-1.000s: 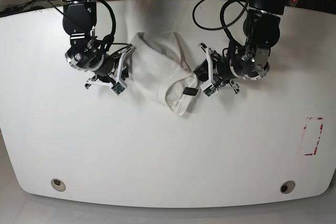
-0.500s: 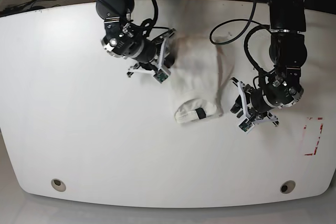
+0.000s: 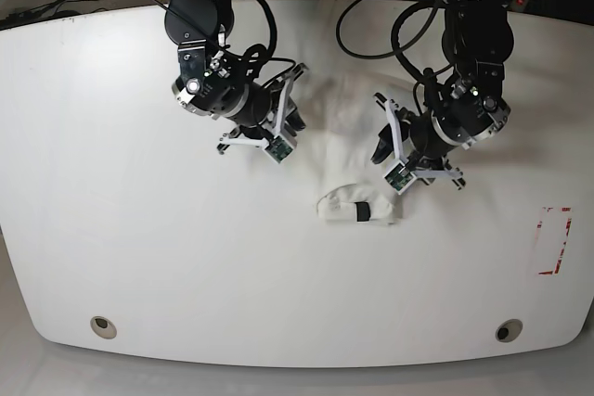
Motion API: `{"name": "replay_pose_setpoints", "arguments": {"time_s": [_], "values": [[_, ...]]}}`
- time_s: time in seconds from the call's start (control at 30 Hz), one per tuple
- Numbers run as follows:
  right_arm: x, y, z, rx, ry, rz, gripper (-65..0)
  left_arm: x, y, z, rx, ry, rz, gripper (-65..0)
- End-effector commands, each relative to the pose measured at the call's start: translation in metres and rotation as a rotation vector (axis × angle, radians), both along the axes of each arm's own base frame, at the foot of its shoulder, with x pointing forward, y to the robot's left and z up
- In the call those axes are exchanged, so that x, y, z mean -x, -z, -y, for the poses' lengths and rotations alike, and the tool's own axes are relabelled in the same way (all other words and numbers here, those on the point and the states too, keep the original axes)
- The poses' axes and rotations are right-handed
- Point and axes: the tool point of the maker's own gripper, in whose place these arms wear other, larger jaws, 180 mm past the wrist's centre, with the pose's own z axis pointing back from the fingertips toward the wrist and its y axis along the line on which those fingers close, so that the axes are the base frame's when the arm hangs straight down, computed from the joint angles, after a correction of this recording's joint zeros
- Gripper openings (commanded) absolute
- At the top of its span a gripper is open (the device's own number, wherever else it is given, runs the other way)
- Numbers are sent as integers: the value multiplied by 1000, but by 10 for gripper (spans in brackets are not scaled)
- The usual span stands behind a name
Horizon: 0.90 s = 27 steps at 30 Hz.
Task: Fold the T-shirt properly
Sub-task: 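Fold the bundle over onto itself with the left gripper, right gripper holding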
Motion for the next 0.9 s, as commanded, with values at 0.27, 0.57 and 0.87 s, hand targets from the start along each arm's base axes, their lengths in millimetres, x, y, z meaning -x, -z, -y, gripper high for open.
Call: {"name": "replay_pose_setpoints", "arguments": {"time_s": [0.27,0.57,0.87], "values": [[-16,-9,12,-28,49,37,-571,30,56,14,161,-11,-92,-456],[-14,-10,13,-28,49,39,-572,18,68,0,216,-72,-98,-456],[-15,-10,21,-3,47,47,-574,1,-2,-18,114,-93,74,-451]]}}
